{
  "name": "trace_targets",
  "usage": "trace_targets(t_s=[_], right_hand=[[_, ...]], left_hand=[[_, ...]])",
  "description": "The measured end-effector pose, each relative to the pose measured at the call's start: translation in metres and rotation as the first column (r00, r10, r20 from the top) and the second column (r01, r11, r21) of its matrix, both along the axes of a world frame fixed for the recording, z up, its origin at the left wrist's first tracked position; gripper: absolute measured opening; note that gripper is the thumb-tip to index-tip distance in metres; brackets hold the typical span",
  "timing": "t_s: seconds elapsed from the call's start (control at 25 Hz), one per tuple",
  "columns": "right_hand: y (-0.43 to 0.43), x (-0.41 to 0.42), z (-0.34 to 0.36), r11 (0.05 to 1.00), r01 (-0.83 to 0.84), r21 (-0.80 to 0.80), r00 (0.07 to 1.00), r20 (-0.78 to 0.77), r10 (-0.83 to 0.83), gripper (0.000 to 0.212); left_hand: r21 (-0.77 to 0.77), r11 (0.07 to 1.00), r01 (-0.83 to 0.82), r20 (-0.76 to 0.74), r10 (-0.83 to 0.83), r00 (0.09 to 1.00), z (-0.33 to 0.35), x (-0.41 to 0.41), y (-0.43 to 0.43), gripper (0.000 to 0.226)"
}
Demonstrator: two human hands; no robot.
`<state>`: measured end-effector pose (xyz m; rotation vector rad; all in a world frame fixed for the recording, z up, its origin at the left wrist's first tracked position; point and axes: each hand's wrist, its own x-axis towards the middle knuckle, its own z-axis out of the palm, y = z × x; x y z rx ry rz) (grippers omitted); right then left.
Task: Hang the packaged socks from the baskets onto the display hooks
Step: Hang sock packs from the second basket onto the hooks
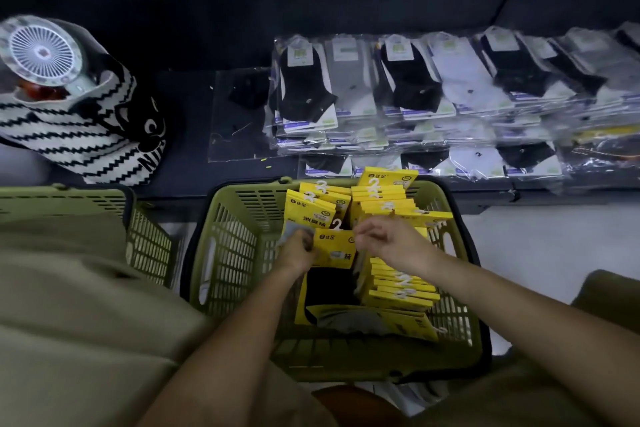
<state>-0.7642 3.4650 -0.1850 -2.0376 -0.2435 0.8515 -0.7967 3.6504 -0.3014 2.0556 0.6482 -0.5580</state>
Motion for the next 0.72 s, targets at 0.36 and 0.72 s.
trace_targets(t_s=[0.36,0.72], right_hand=[[0.060,-0.020,-0.047,0.972,0.199,-0.128,0.970,-0.117,-0.214,0.059],[0.088,0.015,-0.076,0.841,0.527,-0.119,0.807,-0.239,-0.540,0.052]], left_hand=[[-0.005,0.980,-0.200,0.271,0.194,0.943,0.017,0.000,0.033,0.020],[-0.118,0.926,-0.360,0.156,0.375,0.914,0.018,0.023,0.045,0.044]])
